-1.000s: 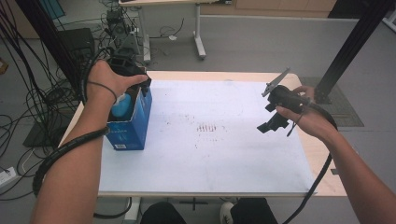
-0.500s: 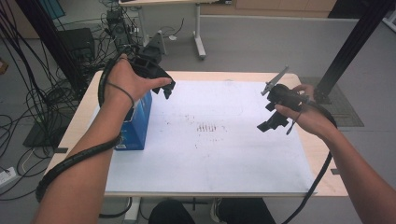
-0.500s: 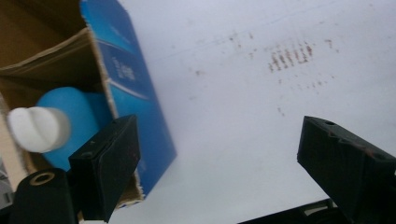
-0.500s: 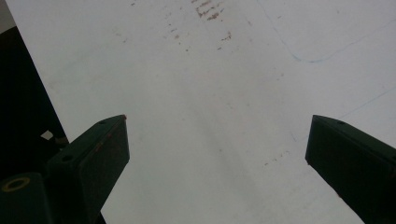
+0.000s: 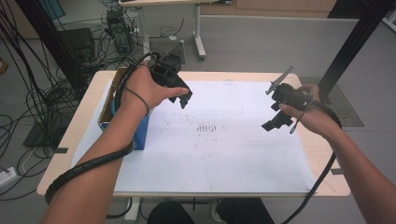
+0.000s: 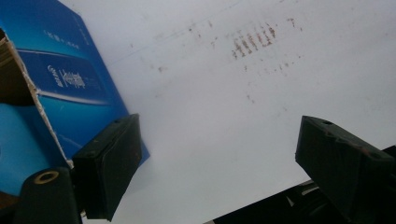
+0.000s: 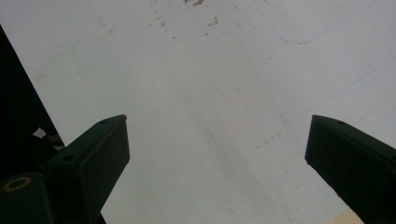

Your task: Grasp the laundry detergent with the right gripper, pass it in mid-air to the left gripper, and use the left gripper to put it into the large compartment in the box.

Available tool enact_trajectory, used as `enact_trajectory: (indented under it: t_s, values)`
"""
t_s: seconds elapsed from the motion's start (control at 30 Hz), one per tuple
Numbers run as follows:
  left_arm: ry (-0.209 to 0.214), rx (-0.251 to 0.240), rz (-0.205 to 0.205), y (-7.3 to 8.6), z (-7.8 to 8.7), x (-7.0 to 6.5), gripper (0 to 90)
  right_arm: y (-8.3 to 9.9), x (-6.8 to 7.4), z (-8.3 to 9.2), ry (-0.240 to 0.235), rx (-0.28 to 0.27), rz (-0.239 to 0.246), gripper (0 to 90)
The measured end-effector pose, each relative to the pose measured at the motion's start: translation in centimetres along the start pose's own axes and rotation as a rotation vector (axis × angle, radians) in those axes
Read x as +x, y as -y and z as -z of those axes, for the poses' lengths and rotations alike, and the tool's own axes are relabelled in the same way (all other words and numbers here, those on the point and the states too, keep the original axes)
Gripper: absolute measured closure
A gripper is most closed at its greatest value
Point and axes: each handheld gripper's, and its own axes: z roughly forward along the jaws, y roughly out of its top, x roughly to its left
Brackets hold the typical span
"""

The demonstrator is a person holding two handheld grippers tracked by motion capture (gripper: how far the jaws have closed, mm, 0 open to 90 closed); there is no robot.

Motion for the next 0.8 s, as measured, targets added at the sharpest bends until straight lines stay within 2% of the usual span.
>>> enact_trajectory:
  t_s: [0.3,0.5,0.8]
  values:
    - [-0.009,-0.003,-0.014,-0.12,0.07,-0.53,12.4,-0.12,-0.26,-0.13,-0.003,0.003,0.002,6.4]
    - [-0.033,-0.011,-0.02,-0.22,0.24,-0.78,10.6,-0.17,-0.38,-0.15,-0.006,-0.001,0.005,6.4]
    - [-0.024,0.0,-0.022,-0.21,0.0,-1.0,10.6,-0.14,-0.44,-0.18,-0.005,-0.001,0.006,6.4]
